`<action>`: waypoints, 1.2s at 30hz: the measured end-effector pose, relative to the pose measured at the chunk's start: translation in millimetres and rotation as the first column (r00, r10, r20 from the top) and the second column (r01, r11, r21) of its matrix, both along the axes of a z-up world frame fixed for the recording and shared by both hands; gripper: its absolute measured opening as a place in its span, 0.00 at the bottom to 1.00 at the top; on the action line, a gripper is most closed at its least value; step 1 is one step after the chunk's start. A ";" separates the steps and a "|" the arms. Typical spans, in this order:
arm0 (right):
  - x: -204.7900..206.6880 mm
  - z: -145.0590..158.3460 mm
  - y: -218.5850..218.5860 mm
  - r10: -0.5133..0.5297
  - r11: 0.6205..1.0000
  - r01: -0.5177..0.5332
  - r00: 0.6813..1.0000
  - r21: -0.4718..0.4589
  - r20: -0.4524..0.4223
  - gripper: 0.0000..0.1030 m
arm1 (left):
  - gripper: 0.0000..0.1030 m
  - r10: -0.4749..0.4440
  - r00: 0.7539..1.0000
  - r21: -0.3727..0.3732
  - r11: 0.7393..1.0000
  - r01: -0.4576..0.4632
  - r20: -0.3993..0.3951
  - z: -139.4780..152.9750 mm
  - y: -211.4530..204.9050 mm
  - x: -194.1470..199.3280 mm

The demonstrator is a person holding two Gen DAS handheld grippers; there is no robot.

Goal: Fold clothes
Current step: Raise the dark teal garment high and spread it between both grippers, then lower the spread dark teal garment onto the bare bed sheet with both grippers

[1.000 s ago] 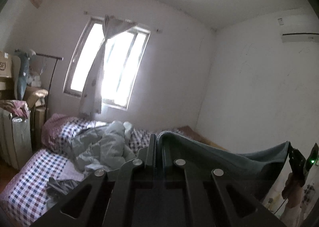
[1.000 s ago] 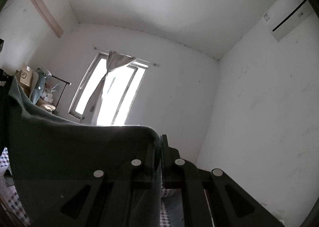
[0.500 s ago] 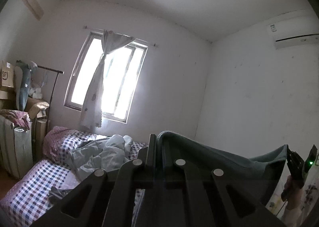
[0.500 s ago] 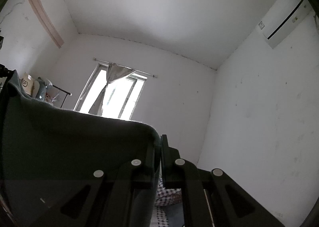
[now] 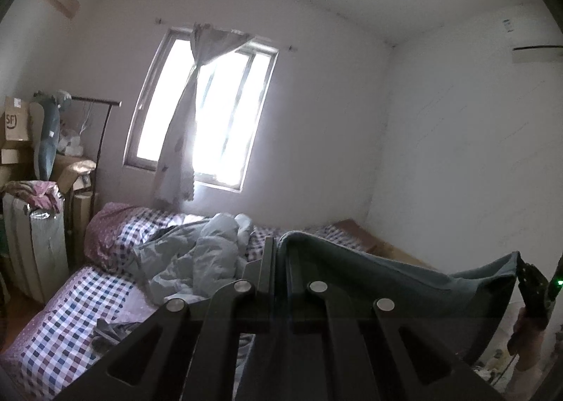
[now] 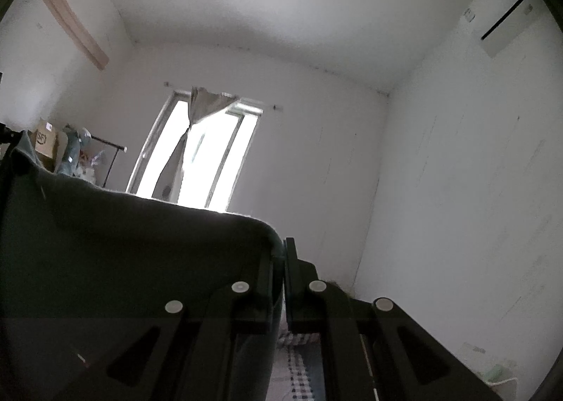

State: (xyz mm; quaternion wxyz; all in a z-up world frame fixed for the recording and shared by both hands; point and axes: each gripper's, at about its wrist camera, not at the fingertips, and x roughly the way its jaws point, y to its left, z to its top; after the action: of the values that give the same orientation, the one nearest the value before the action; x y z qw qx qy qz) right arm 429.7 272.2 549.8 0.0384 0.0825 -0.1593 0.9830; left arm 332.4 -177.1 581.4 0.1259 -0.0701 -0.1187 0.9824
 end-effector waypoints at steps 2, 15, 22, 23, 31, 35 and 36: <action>-24.2 -9.5 2.0 -0.006 1.000 0.006 0.999 -0.010 0.033 0.03 | 0.03 0.011 0.999 -0.001 1.000 -0.011 0.030 -7.2 2.0 -26.2; -256.2 -101.6 15.2 -0.059 0.997 0.073 0.953 -0.035 0.299 0.03 | 0.03 0.120 0.958 -0.084 0.991 -0.101 0.262 -104.9 38.4 -272.8; -409.9 -165.9 25.5 -0.088 0.995 0.104 0.887 -0.010 0.454 0.03 | 0.03 0.184 0.902 -0.168 0.978 -0.127 0.391 -194.4 65.1 -418.7; -431.9 -174.7 26.6 -0.087 0.994 0.106 0.874 -0.013 0.478 0.03 | 0.03 0.191 0.897 -0.179 0.975 -0.127 0.399 -203.3 68.7 -430.3; -585.4 -291.8 51.0 -0.073 0.988 0.143 0.739 -0.050 0.670 0.03 | 0.03 0.252 0.828 -0.286 0.951 -0.117 0.500 -322.2 94.9 -546.8; -634.9 -355.7 61.2 -0.082 0.985 0.167 0.659 -0.040 0.747 0.03 | 0.03 0.272 0.791 -0.331 0.939 -0.093 0.548 -379.9 103.8 -585.7; -646.2 -371.3 63.4 -0.084 0.984 0.173 0.639 -0.036 0.765 0.03 | 0.03 0.278 0.783 -0.346 0.934 -0.086 0.556 -392.7 105.6 -592.9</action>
State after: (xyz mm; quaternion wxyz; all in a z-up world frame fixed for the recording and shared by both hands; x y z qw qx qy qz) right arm -216.5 335.6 178.5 0.0423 -0.3507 -0.1140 0.9286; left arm -260.5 -71.5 188.7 -0.0266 -0.3820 -0.0070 0.9237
